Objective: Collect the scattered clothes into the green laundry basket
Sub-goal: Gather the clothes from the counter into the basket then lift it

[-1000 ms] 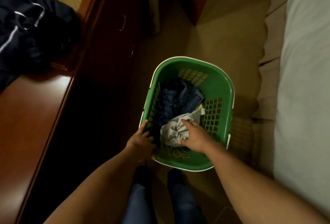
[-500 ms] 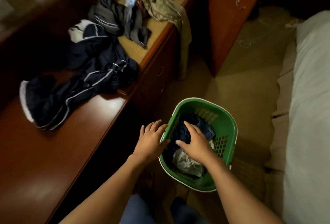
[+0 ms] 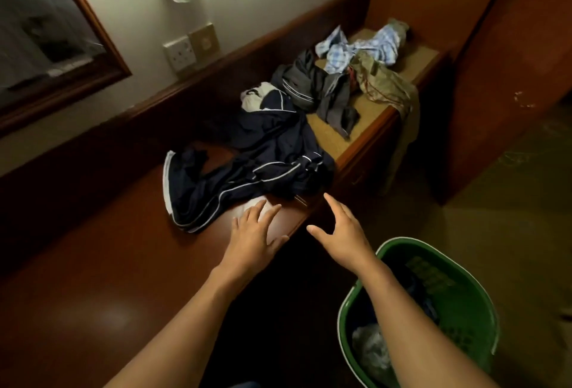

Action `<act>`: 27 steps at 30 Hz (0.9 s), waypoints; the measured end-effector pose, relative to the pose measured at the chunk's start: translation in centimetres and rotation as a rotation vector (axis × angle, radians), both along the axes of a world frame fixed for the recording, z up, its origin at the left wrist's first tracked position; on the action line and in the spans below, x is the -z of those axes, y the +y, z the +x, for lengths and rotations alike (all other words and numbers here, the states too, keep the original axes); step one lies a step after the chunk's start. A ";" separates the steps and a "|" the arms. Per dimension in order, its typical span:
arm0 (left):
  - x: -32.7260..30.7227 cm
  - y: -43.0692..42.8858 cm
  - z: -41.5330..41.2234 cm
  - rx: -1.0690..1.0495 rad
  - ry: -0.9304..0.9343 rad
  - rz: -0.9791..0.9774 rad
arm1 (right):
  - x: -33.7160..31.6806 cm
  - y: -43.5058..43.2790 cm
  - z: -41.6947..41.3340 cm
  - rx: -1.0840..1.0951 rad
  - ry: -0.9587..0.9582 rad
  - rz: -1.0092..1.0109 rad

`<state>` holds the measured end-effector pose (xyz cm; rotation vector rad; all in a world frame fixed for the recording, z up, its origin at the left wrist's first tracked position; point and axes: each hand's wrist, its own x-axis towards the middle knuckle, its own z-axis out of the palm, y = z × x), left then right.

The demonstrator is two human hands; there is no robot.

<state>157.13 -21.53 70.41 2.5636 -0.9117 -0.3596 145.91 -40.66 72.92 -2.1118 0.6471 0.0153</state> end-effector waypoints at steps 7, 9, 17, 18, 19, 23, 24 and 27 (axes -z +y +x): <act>-0.3 5.5 8.3 -0.074 0.003 -0.017 | 0.0 3.2 9.0 0.016 -0.052 -0.013; -0.3 6.8 10.2 -0.105 0.020 -0.002 | 0.2 3.7 10.9 0.020 -0.053 -0.024; 1.8 8.8 16.6 -0.239 0.069 0.014 | 1.0 2.1 19.0 -0.054 0.001 -0.030; 2.1 8.4 17.3 -0.245 0.076 0.028 | 1.1 1.5 20.2 -0.067 -0.002 -0.032; 2.5 8.0 18.0 -0.245 0.083 0.047 | 1.2 0.8 21.2 -0.072 -0.010 -0.036; 4.7 6.0 21.0 -0.316 0.149 0.215 | 2.6 -3.3 25.5 -0.149 0.074 -0.157; 5.4 5.5 21.7 -0.361 0.170 0.258 | 3.1 -4.6 26.5 -0.182 0.175 -0.211; 7.8 4.8 23.1 -0.534 0.269 0.323 | 5.1 -8.2 28.9 -0.224 0.454 -0.252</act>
